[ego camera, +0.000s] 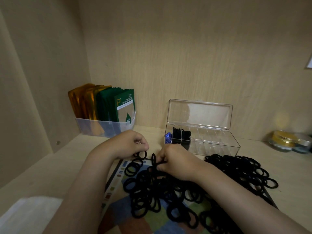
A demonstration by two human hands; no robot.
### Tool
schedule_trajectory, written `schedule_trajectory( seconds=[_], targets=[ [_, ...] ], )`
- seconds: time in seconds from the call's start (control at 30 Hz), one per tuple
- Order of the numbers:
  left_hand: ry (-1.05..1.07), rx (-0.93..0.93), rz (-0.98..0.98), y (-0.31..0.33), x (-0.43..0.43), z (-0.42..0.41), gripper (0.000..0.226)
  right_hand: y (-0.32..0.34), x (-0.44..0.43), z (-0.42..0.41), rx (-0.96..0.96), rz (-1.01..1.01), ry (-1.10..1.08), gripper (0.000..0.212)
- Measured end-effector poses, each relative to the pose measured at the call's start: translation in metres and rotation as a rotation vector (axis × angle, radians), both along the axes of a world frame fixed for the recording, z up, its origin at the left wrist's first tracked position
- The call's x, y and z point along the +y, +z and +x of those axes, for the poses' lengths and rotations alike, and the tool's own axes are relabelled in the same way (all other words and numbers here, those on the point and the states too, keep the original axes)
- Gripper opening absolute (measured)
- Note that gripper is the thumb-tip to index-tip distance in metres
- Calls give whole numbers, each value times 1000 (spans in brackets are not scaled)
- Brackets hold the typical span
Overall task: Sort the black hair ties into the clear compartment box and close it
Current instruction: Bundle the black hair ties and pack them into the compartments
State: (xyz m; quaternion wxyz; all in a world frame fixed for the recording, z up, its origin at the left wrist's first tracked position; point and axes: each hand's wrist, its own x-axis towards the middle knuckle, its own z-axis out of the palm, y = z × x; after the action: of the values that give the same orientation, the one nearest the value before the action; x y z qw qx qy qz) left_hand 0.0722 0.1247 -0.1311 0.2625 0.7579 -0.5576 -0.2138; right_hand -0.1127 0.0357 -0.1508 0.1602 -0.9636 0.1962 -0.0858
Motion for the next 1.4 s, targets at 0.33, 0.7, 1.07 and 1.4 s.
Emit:
schedule_trajectory(
  seconds=[0.33, 0.7, 1.07, 1.4],
  targets=[
    [-45, 88, 198, 3, 7, 6, 38, 15, -14, -10, -61, 47, -68, 25],
    [-17, 41, 93, 14, 5, -3, 34, -1, -8, 3, -149, 63, -36, 23],
    [28, -43, 68, -8, 35, -7, 33, 2, -13, 28, 75, 9, -66, 21],
    [12, -359, 19, -18, 42, -6, 13, 1, -17, 26, 97, -67, -61, 28]
  ],
)
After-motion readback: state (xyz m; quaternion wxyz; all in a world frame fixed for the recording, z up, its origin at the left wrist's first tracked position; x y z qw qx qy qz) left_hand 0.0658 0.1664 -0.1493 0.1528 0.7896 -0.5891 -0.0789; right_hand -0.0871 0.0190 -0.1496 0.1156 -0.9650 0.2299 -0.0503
